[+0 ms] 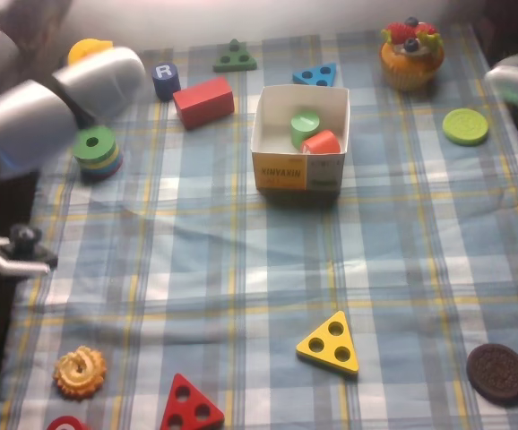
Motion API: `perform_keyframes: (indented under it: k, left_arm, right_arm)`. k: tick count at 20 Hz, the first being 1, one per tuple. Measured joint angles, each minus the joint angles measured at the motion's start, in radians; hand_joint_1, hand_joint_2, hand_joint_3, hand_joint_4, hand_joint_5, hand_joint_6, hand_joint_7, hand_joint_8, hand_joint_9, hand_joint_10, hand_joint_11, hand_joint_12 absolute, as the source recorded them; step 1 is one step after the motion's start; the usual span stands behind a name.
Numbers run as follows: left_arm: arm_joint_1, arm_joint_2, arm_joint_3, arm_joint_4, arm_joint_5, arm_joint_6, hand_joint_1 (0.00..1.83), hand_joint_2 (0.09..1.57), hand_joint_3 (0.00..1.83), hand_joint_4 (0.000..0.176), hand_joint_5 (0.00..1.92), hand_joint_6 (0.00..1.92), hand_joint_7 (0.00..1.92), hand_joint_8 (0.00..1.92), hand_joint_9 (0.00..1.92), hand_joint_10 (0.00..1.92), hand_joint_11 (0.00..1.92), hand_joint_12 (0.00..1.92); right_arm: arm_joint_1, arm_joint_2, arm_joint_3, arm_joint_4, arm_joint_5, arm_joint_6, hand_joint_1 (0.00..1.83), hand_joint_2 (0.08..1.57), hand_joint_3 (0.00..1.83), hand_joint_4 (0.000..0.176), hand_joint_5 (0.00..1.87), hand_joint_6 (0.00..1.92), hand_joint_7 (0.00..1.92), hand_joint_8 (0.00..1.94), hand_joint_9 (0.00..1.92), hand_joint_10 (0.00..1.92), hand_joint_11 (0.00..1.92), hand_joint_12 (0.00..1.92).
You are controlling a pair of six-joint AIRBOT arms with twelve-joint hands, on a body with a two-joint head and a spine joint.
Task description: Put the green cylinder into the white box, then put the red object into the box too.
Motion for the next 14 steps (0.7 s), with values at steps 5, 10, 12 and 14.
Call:
perform_keyframes:
  k: [5,10,12,14]
  left_arm:
    - [0.003,0.053,-0.017,0.088,-0.251,-0.067,0.69,1.31,0.01,0.173,0.0,0.0,0.0,0.0,0.0,0.0,0.0,0.0]
    - [-0.048,0.086,-0.034,0.217,-0.354,-0.019,0.71,1.41,0.0,0.176,0.0,0.0,0.0,0.0,0.0,0.0,0.0,0.18]
    - [-0.075,0.098,-0.038,0.246,-0.351,0.017,0.67,1.42,0.0,0.176,0.41,1.39,0.25,0.07,0.21,0.08,0.0,0.43]
    - [-0.154,0.117,-0.049,0.273,-0.329,0.016,0.48,1.52,0.0,0.176,0.32,1.9,0.35,0.07,0.21,0.07,0.0,0.02]
  right_arm:
    - [-0.046,0.042,-0.032,0.04,0.266,0.001,0.5,1.3,0.0,0.046,0.0,0.0,0.0,0.0,0.01,0.0,0.0,0.36]
    - [-0.061,0.054,-0.037,0.013,0.383,0.001,0.27,1.38,0.0,0.174,0.0,0.29,0.09,0.0,0.06,0.0,0.0,0.04]
    - [-0.063,0.072,-0.052,0.026,0.449,-0.035,0.39,1.38,0.0,0.176,0.0,0.12,0.13,0.02,0.13,0.03,0.0,0.0]
    - [-0.083,0.103,-0.09,0.048,0.496,-0.039,0.11,1.53,0.0,0.17,0.0,0.75,0.23,0.55,0.1,0.68,0.0,0.75]
